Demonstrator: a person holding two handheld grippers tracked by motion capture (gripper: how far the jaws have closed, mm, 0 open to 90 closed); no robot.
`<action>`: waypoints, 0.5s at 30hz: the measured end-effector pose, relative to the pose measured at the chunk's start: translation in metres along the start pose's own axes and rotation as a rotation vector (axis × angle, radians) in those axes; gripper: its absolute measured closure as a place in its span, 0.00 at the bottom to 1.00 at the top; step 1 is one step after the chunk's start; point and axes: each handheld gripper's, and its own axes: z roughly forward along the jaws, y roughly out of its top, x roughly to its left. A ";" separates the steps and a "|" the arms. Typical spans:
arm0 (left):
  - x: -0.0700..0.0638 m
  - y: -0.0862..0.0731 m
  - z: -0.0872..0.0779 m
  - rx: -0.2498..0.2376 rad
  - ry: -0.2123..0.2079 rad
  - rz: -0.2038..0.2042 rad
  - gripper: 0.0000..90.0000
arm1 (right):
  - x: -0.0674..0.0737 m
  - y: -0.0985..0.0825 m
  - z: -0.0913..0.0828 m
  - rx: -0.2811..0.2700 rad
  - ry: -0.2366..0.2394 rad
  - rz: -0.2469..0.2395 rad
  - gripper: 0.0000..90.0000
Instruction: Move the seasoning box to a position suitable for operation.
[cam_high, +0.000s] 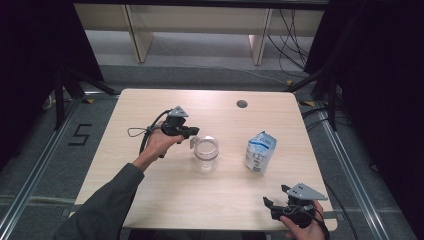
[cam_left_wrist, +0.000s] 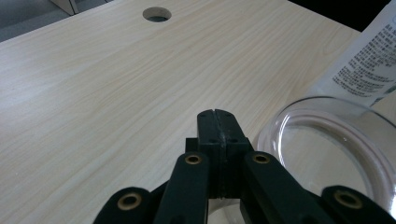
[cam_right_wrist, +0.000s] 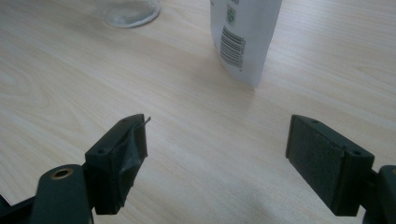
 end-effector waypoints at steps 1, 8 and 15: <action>0.000 0.000 -0.001 -0.008 0.003 -0.007 1.00 | -0.001 0.000 0.000 -0.005 -0.007 -0.011 0.24; 0.001 -0.004 -0.004 0.022 -0.007 -0.004 1.00 | 0.000 0.000 0.001 -0.003 0.006 0.001 0.24; 0.003 -0.007 -0.002 0.012 -0.024 -0.026 1.00 | 0.002 0.000 0.000 0.013 -0.003 0.025 0.24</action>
